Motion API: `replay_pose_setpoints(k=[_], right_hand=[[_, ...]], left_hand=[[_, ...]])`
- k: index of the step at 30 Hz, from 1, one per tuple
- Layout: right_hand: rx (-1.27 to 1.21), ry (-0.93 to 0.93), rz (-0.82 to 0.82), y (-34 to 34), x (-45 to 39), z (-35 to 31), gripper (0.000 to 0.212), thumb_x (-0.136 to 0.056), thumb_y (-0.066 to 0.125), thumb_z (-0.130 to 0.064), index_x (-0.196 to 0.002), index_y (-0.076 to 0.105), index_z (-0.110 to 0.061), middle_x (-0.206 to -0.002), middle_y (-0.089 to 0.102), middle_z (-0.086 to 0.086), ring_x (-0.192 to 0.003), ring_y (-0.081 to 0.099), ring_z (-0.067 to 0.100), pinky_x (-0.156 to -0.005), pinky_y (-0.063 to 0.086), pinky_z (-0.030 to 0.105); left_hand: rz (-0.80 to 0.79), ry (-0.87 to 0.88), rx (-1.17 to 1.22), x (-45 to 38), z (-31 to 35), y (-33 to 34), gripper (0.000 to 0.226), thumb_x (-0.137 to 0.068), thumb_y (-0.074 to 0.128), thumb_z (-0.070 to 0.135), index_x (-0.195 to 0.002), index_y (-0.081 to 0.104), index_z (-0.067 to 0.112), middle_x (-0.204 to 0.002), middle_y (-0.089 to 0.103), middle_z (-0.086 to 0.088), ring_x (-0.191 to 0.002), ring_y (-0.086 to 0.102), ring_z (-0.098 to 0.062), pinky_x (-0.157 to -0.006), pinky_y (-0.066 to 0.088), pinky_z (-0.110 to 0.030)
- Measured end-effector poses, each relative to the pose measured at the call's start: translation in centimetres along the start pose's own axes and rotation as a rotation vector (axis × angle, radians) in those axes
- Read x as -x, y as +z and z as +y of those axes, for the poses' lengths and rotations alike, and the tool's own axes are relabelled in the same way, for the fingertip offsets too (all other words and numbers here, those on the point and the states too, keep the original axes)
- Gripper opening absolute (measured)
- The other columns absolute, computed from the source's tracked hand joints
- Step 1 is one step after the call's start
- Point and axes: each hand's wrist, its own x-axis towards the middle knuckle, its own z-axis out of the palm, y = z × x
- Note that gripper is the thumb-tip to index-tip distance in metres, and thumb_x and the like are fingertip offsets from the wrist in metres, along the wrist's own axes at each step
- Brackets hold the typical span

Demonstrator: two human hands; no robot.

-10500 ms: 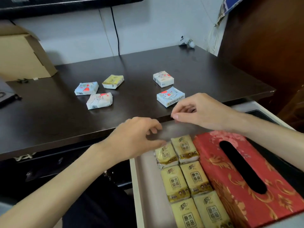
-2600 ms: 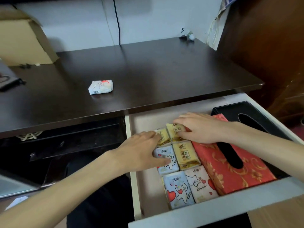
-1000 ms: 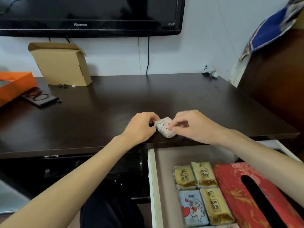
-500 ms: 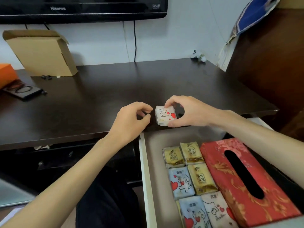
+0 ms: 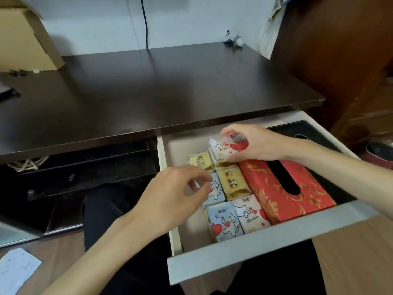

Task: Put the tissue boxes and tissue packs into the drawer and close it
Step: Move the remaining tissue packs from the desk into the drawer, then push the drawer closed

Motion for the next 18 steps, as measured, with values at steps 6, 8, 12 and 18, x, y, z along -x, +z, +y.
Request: replay_pose_setpoints(k=[6,8,12,18], right_hand=[[0.094,0.036,0.008,1.2,-0.4,0.2,0.073,-0.071,0.086,-0.046,-0.136,0.054,-0.039,-0.122,0.056,-0.021,-0.117,0.057,0.008,-0.087,0.046,0.028],[0.107,0.030,-0.012,1.1,-0.3,0.0,0.071,-0.071,0.086,-0.042,-0.134,0.055,-0.037,-0.124,0.053,-0.020,-0.120,0.051,0.009,-0.090,0.045,0.031],[0.085,-0.036,0.023,0.5,1.8,-1.2,0.058,-0.081,0.084,-0.039,-0.133,0.061,-0.030,-0.138,0.052,-0.011,-0.129,0.041,0.010,-0.103,0.038,0.034],[-0.060,-0.080,0.158,-0.7,9.9,-2.6,0.036,-0.094,0.071,-0.043,-0.128,0.065,-0.037,-0.130,0.063,-0.022,-0.127,0.056,0.002,-0.109,0.047,0.039]], left_hand=[[-0.026,0.003,-0.011,2.4,1.1,1.0,0.018,-0.091,0.063,0.037,-0.105,0.073,0.036,-0.087,0.066,0.026,-0.087,0.061,0.005,-0.063,0.046,-0.012],[-0.037,0.016,-0.016,2.9,1.4,1.1,0.018,-0.091,0.062,0.038,-0.105,0.073,0.036,-0.087,0.067,0.025,-0.088,0.062,0.003,-0.064,0.048,-0.014],[-0.054,0.038,-0.002,4.3,2.1,1.0,0.025,-0.089,0.057,0.048,-0.104,0.072,0.037,-0.088,0.067,0.025,-0.090,0.062,0.002,-0.064,0.046,-0.015],[-0.102,0.077,-0.029,6.9,2.8,1.6,0.051,-0.080,0.047,0.076,-0.114,0.065,0.041,-0.099,0.064,0.028,-0.097,0.058,0.004,-0.072,0.051,-0.023]])
